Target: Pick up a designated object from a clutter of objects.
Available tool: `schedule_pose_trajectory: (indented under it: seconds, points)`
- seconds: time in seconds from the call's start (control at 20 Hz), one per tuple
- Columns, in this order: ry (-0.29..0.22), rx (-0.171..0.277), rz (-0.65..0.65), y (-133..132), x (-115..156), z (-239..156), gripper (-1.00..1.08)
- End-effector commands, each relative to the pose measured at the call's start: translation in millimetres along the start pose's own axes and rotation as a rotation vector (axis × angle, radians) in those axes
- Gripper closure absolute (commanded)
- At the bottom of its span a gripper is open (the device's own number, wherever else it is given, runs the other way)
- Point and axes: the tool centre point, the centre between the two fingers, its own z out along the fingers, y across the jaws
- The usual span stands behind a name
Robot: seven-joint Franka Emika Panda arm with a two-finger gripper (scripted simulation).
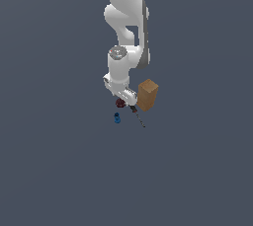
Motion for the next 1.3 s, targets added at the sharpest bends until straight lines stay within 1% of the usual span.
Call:
schedule_pose_trajectory:
  seconds: [0.0, 0.25, 0.5, 0.55, 1.25]
  points:
    - [0.000, 0.000, 0.001, 0.3, -0.4, 10.3, -0.92]
    - [0.000, 0.000, 0.002, 0.4, -0.6, 24.3, -0.92]
    - [0.000, 0.000, 0.002, -0.1, -0.1, 28.4, -0.92]
    - [0.000, 0.000, 0.002, -0.1, -0.1, 28.4, 1.08]
    - [0.000, 0.001, 0.001, -1.7, -1.7, 25.0, 1.08]
